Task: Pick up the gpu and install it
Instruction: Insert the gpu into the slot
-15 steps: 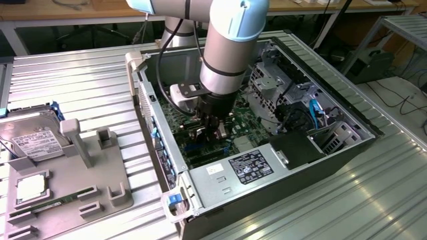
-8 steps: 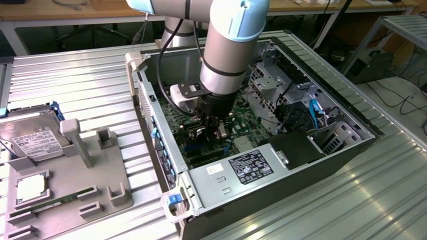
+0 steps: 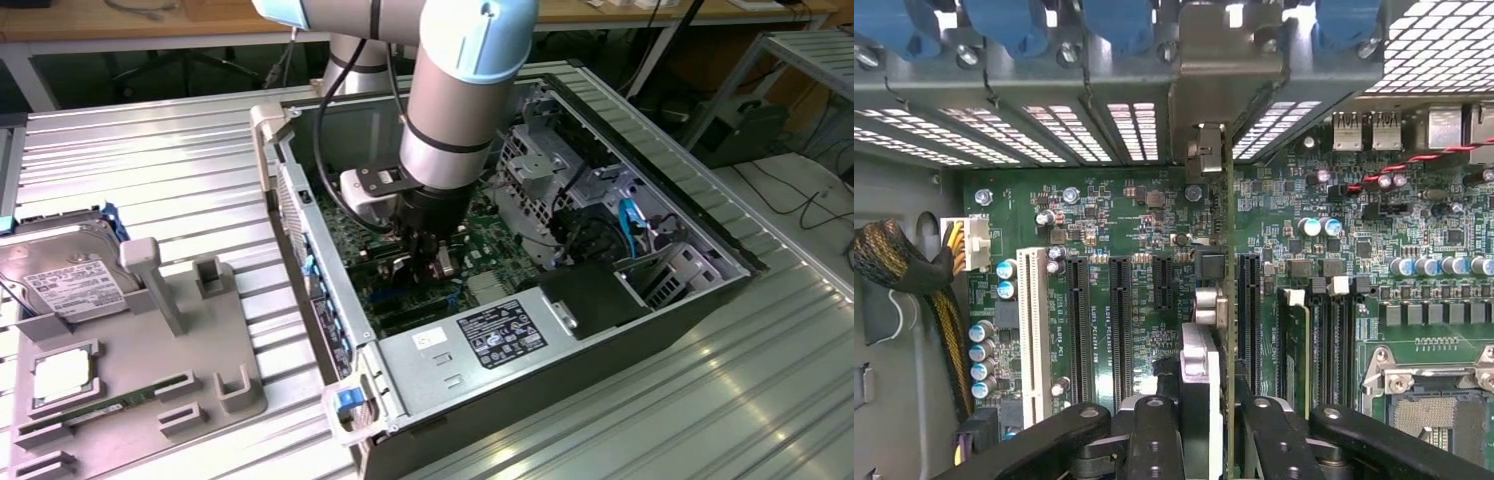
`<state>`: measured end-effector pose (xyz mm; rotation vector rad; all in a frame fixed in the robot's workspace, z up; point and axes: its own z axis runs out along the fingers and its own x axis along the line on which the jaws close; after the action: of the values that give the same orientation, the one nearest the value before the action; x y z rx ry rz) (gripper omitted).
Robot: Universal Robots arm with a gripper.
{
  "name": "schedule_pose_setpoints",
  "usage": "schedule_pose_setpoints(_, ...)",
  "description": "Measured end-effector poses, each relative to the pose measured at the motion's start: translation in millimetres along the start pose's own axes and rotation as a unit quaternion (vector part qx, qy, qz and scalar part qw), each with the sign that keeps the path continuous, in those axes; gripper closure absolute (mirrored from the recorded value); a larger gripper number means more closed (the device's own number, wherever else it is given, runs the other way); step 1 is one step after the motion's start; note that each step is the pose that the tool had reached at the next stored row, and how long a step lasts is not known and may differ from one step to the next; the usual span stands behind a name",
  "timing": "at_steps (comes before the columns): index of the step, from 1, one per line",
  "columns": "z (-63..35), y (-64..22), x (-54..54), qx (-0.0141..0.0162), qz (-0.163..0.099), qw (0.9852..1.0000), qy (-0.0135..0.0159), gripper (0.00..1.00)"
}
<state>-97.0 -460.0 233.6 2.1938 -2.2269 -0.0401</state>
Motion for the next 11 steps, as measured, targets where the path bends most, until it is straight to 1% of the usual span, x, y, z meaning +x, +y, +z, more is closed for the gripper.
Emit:
schedule_pose_setpoints(1, 0.0, 0.0, 0.0, 0.0000, 0.000, 1.0000, 0.0000, 0.72)
schedule_pose_setpoints(2, -4.1, 0.3, 0.1, -0.0002, 0.000, 1.0000, 0.0003, 0.72)
schedule_pose_setpoints(3, -6.0, 0.3, 0.0, -0.0001, 0.000, 1.0000, 0.0001, 0.72)
schedule_pose_setpoints(11, -6.3, 0.1, -0.7, -0.0001, 0.000, 1.0000, 0.0001, 0.72)
